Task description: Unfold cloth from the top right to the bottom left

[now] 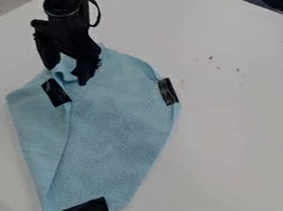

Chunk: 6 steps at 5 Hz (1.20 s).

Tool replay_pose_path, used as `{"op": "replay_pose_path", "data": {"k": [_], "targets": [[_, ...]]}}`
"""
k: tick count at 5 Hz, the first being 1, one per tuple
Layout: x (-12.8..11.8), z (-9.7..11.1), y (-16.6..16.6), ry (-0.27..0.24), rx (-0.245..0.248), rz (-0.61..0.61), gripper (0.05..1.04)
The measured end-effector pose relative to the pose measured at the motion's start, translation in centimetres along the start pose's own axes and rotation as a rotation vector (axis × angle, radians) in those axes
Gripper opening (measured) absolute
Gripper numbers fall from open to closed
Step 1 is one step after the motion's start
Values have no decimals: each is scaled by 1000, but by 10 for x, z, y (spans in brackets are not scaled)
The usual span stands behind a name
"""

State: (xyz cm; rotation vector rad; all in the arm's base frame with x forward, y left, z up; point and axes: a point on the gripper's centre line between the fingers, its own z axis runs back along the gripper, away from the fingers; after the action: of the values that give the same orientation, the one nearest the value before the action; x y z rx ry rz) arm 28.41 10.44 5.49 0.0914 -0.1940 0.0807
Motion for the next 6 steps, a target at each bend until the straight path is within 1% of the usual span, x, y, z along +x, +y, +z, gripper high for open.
{"op": "replay_pose_path", "data": {"k": [1, 2, 4, 5, 6], "targets": [[-7, -8, -3, 32, -12, 4, 1000], [-24, -19, -9, 51, -31, 31, 1000], [-46, -32, -9, 51, -59, 97, 1000], [-43, -38, -7, 53, -68, 97, 1000], [-31, -42, 1, 73, -75, 62, 948]]}}
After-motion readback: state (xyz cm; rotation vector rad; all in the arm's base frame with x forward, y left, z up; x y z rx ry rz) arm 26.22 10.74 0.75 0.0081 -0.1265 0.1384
